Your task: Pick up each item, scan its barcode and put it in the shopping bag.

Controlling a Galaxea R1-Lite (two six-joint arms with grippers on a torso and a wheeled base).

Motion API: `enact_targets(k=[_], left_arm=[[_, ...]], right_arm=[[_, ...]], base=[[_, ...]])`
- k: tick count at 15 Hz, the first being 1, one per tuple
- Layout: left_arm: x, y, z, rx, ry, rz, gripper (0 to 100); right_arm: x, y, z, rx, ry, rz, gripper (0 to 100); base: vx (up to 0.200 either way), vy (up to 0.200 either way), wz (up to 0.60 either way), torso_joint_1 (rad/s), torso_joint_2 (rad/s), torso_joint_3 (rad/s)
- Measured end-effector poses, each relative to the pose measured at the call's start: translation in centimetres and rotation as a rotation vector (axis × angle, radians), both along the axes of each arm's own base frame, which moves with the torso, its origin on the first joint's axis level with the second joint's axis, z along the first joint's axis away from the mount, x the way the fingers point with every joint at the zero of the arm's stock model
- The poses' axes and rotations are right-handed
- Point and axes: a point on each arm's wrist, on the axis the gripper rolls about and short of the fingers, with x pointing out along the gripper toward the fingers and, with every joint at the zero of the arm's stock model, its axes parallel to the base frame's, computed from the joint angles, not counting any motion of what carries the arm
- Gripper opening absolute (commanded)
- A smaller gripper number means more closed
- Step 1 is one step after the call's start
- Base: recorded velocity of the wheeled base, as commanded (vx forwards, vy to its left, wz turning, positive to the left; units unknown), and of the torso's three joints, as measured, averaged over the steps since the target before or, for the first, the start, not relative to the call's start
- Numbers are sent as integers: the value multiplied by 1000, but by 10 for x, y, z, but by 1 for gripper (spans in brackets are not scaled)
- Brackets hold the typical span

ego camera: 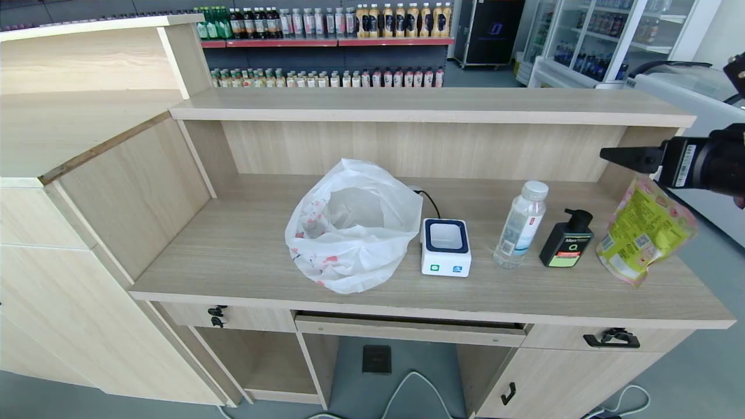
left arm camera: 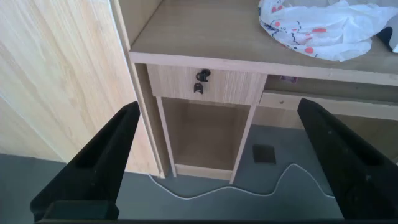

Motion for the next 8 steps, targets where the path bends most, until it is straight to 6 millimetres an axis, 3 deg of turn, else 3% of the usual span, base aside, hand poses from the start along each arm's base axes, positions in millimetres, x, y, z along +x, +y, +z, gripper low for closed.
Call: enact_targets(k=[4, 8], left_arm=[[0, 0, 0, 0, 0, 0, 100], [0, 0, 0, 0, 0, 0, 100]], right_arm=[[20, 2, -44, -29, 173, -59, 100], [27, 1, -75, -44, 212, -38, 100]], base=[[0, 0, 0, 0, 0, 0], [0, 0, 0, 0, 0, 0]])
